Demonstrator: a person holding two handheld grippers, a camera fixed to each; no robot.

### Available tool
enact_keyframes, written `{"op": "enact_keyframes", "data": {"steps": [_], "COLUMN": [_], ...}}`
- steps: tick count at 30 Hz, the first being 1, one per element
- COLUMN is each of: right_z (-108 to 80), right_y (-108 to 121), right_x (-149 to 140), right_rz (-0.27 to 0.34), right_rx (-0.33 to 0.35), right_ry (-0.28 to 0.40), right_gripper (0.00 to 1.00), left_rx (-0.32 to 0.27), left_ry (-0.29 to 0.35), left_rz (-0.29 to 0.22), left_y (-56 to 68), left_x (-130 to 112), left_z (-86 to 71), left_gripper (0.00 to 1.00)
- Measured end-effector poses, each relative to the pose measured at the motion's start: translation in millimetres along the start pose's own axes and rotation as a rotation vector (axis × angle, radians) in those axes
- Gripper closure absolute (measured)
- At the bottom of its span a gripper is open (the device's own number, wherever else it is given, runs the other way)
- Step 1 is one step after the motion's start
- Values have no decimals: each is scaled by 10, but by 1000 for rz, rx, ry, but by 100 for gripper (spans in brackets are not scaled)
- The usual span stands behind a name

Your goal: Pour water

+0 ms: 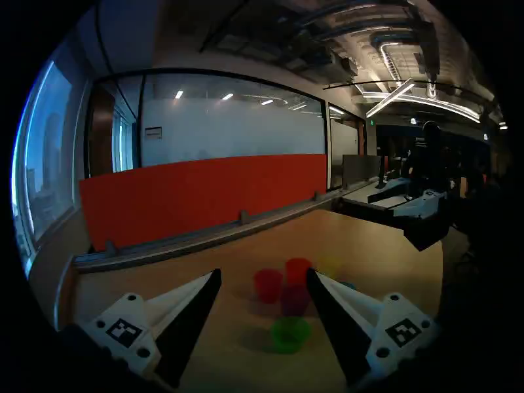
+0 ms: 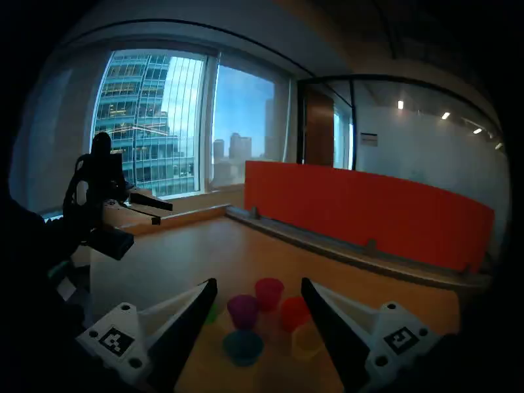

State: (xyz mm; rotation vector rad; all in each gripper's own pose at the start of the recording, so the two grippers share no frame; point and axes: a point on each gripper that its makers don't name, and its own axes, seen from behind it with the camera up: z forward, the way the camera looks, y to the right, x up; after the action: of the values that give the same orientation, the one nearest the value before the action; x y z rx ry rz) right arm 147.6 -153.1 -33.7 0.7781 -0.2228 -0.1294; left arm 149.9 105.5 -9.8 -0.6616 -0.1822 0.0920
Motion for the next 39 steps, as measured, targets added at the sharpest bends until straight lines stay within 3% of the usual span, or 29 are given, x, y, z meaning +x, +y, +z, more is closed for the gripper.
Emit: {"op": "enact_keyframes", "data": {"steps": [14,29,39], "right_z": [91,166,247], "right_y": [-92,-120,-157], "right_x": [-356,-654,-908], "right_rz": [-45,-47,-43], "right_rx": [29,55,70], "right_ry": [-95,-157,-201], "right_gripper": [1,0,1], "left_rx": [-30,-75,-89], "left_ry": [-63,-135,-175], "left_rz": [20,26,20], "left_y": [56,187,190], "left_x": [-312,-686,-910], "left_z": [107,250,293], "left_gripper": [4,4,4]}}
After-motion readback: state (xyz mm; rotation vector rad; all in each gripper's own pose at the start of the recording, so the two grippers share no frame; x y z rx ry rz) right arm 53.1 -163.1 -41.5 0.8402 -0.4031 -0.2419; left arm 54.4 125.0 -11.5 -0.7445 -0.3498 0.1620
